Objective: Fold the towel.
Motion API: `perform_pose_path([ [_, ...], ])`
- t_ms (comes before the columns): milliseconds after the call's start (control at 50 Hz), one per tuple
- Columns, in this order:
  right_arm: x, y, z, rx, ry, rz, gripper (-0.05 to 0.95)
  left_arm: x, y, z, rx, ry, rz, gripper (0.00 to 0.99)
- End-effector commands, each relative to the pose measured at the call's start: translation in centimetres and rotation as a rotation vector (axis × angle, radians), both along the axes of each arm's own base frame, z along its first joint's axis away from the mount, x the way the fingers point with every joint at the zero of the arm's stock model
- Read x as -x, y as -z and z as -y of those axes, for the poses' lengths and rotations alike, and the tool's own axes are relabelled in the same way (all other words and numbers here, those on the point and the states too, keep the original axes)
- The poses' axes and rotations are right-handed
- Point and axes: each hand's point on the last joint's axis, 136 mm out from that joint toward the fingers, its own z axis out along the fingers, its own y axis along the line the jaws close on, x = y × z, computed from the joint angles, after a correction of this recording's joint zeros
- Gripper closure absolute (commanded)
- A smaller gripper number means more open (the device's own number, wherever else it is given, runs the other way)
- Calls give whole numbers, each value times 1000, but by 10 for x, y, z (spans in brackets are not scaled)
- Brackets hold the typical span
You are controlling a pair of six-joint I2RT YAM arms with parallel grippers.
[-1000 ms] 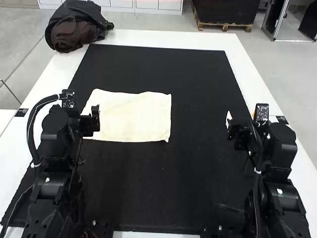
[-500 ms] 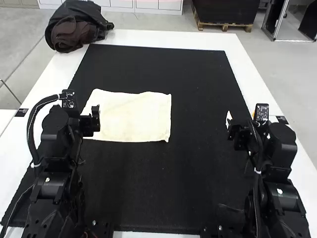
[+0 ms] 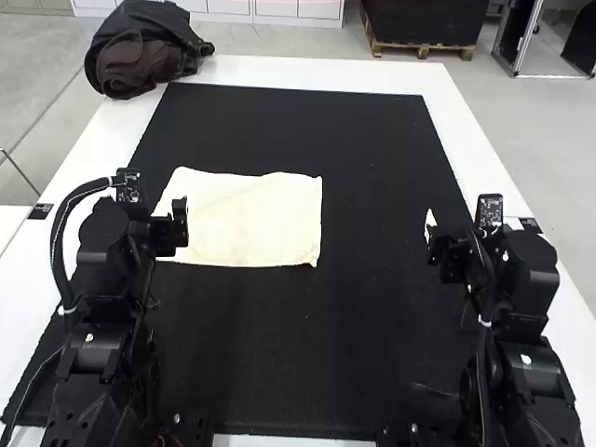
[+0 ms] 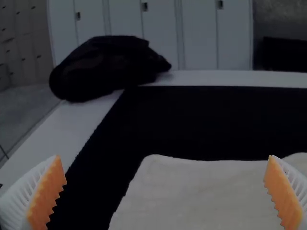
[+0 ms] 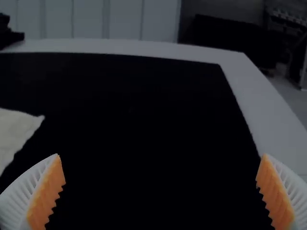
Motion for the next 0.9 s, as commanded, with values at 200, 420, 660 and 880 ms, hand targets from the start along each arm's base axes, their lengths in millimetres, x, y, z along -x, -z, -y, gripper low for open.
perform_pose_path([
  [200,6,-70,26,154,148,282,-16,9,-60,4,-171,-4,222,34],
  [420,20,-163,33,91,185,401,-15,37,-155,6,-180,-19,427,48],
  [660,-63,-198,38,-97,153,159,-15,-30,-206,-4,-156,-36,267,39],
  [880,-128,-109,30,-227,117,-170,-15,-97,-170,-34,-119,-148,16,39],
])
